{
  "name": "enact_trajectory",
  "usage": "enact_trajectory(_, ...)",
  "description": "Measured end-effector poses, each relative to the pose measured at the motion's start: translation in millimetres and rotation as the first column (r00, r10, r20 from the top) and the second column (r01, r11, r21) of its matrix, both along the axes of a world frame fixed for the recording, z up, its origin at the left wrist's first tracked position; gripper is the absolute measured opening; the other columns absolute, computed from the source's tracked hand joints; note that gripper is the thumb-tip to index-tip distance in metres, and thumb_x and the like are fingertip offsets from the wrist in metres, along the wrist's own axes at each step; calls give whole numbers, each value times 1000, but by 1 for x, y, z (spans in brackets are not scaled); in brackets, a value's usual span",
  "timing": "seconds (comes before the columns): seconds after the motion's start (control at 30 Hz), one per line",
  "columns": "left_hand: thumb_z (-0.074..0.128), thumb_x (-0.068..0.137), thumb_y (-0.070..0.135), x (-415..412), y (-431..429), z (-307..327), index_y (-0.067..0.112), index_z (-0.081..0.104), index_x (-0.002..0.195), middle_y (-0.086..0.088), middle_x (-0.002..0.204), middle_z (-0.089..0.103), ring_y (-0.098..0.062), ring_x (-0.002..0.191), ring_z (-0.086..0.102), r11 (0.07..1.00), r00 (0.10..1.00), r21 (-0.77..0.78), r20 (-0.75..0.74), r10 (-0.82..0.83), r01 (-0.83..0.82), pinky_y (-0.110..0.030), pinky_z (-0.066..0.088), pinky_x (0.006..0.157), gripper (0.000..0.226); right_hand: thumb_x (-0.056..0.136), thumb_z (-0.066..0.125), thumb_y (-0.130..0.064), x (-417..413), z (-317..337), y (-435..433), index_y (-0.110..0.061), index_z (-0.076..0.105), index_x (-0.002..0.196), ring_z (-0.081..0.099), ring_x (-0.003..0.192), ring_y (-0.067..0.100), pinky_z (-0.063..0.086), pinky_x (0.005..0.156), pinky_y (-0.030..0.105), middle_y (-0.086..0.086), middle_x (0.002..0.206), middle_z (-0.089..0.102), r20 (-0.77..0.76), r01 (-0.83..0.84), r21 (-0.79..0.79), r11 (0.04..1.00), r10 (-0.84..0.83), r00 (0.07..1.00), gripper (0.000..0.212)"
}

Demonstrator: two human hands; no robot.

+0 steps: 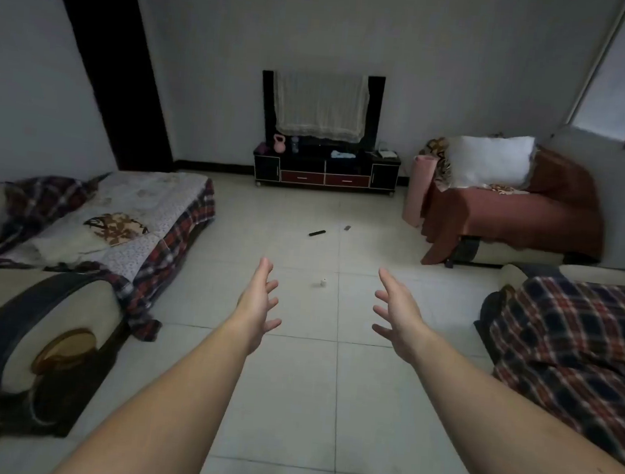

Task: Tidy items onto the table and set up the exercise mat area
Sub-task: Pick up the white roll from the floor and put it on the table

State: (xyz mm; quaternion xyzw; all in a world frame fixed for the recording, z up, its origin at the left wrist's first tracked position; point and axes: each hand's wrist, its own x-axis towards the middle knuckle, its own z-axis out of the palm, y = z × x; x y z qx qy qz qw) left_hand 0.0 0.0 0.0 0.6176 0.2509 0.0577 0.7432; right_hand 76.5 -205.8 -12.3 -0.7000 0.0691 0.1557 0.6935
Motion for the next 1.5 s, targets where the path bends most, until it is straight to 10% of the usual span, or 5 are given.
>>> enact_trajectory(0.47,30,94,64,219,164,-78,34,39,146,3,150,42,-23,136,40,999,984,-49,-179,-23,15,-50,36,109,61,91,49,-64,210,-75,175,-37,44,122,53,117,21,47,101,46,-4,130,51,-154,-46,-81,996,33,988,41)
enact_trajectory(1.5,31,96,61,851,252,-146,30,37,147,-3,151,41,-28,133,43,989,956,-83,-259,-141,124,-49,38,106,60,89,53,-65,803,-161,273,-32,47,125,55,117,23,48,99,45,0,130,53,-307,28,-24,999,-34,951,49)
